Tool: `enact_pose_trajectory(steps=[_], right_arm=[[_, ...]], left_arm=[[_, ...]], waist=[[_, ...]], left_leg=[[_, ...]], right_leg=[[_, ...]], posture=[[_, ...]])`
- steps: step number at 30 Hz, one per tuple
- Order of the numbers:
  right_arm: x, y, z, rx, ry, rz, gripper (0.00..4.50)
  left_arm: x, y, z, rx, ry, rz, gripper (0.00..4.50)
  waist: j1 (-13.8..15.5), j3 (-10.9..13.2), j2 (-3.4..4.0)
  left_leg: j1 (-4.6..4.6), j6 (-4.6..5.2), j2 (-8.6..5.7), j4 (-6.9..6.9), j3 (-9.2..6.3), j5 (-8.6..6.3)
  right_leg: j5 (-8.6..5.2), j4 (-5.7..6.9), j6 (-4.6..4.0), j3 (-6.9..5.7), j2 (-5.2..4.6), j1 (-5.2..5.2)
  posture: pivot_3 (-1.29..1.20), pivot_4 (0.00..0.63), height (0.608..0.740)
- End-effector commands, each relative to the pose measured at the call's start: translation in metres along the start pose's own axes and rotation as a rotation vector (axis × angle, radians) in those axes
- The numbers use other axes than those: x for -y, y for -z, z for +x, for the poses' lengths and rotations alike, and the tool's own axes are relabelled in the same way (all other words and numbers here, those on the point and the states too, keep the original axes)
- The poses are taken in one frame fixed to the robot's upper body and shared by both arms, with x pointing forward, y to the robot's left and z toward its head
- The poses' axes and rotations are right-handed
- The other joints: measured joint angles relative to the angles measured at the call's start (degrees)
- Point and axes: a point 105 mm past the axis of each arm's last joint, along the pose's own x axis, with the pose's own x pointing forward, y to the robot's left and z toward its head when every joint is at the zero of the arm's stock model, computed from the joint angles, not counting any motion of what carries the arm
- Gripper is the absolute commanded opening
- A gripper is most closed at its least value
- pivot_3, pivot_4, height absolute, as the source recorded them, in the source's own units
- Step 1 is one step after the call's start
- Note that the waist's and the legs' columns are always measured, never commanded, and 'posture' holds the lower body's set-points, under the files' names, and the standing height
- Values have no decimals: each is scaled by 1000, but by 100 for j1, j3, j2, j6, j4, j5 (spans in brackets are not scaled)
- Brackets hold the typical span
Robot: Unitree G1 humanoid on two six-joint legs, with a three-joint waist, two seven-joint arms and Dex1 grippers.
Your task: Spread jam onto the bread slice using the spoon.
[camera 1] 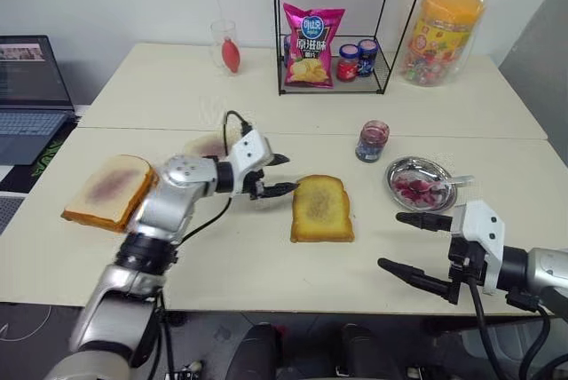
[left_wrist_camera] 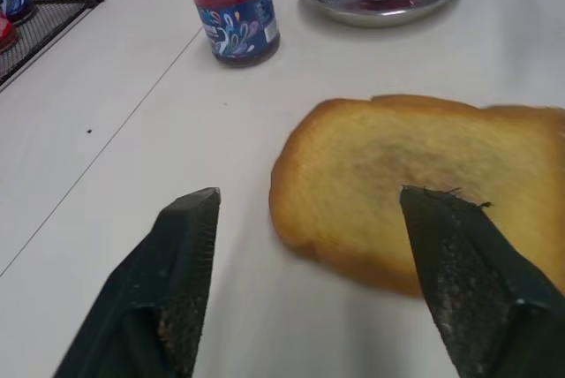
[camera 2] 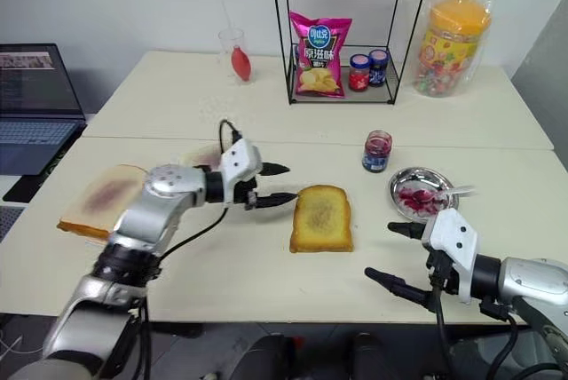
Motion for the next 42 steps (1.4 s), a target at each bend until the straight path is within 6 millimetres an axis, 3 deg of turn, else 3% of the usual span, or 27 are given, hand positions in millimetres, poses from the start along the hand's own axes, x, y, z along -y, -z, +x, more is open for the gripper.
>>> enact_pose_trajectory(steps=[1,2,8,13,17,19,25,30,42], right_arm=[[8,-11,-13,39,78,-10,4500],[9,-11,-15,45,94,3,4500],[38,-1,-34,102,373,46,4500],[81,16,-45,220,690,196,4500],[117,29,-64,347,952,333,4500],[126,36,-64,383,1019,405,4500],[140,50,-52,463,1021,622,4500],[157,67,-44,541,993,828,4500],[172,80,-29,570,901,999,4500]], left_arm=[[16,-16,-21,20,16,8,4226],[19,-17,-25,16,15,6,4483],[54,-54,-42,52,115,55,4495],[71,-86,-35,131,170,65,4495],[69,-90,-24,141,151,64,4495],[70,-90,-18,145,145,65,4495],[84,-94,-5,132,223,110,4495],[78,-97,6,126,227,151,4495],[80,-97,18,138,236,153,4495]], waist=[[0,0,0],[2,0,0],[21,-1,-1],[6,-9,7],[-9,-11,13],[-11,-11,14],[-29,-10,19],[-53,-9,22],[-132,-10,28]], left_leg=[[0,0,0,1,1,0],[1,0,0,0,0,0],[-1,0,3,-2,-4,0],[8,1,3,5,3,1],[16,3,0,2,12,4],[17,2,0,1,13,5],[11,2,0,-5,16,5],[15,4,-1,1,20,5],[14,13,-3,-5,31,10]], right_leg=[[0,-1,0,1,0,1],[0,-2,0,2,-1,2],[-1,-5,-3,-3,-1,2],[4,1,-6,6,2,8],[7,10,-7,15,4,6],[7,16,-9,17,6,4],[8,15,-17,18,9,-3],[13,18,-25,19,18,1],[19,20,-31,29,26,-5]], posture=[[0,150,740],[0,150,740],[0,150,740],[0,150,740],[0,150,740],[0,150,740],[0,150,740],[0,150,740],[0,150,740]])
